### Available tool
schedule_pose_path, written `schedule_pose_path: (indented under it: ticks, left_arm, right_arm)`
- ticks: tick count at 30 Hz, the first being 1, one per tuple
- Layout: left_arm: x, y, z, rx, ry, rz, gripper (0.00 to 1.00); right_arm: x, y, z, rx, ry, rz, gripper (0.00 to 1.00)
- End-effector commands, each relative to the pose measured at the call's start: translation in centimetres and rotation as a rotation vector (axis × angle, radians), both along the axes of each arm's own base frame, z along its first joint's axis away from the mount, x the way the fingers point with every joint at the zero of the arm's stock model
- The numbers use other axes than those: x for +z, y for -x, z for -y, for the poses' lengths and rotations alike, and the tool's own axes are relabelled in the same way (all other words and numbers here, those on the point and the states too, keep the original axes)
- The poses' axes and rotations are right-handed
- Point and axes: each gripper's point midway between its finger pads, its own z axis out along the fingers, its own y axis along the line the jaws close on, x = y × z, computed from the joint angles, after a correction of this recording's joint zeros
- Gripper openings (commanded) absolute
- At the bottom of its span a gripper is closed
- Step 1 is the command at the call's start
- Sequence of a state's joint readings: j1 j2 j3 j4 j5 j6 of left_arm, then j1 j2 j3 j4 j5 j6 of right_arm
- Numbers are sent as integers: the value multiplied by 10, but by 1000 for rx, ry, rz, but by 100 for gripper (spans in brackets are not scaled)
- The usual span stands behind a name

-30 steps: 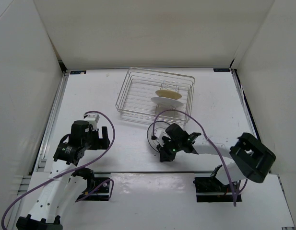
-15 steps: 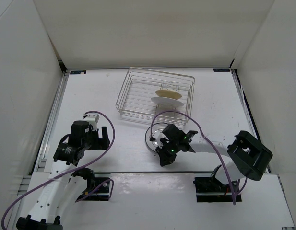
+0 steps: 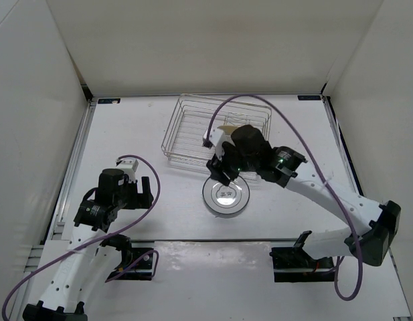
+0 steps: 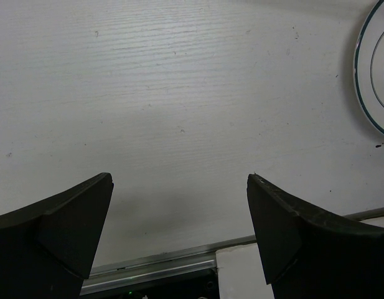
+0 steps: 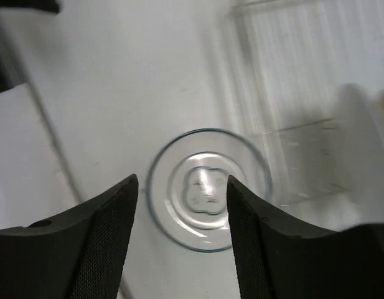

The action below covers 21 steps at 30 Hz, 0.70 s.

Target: Unload the plates from the dish rack

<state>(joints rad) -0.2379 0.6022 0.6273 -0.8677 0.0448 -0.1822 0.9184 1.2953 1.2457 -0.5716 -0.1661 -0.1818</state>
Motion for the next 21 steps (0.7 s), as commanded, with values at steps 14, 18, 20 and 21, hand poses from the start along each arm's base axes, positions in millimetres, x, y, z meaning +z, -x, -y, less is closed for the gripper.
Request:
schedule_pose_path:
  ticks: [14,18,20,21]
  left_arm:
    - [11,-1,3,-9,20,43,100]
    - [10,-1,3,-11,22,42,100]
    - [11,-1,3,-8,20,44,100]
    - [12,-2,3,-10,22,44,100]
  right_arm:
    - [-5,-172,57,-302,438,315,60]
    - [-11,-189,63,-306,429,293,60]
    - [-9,-194,62,-301,410,281,58]
    - [-10,-197,64,-302,409,273,55]
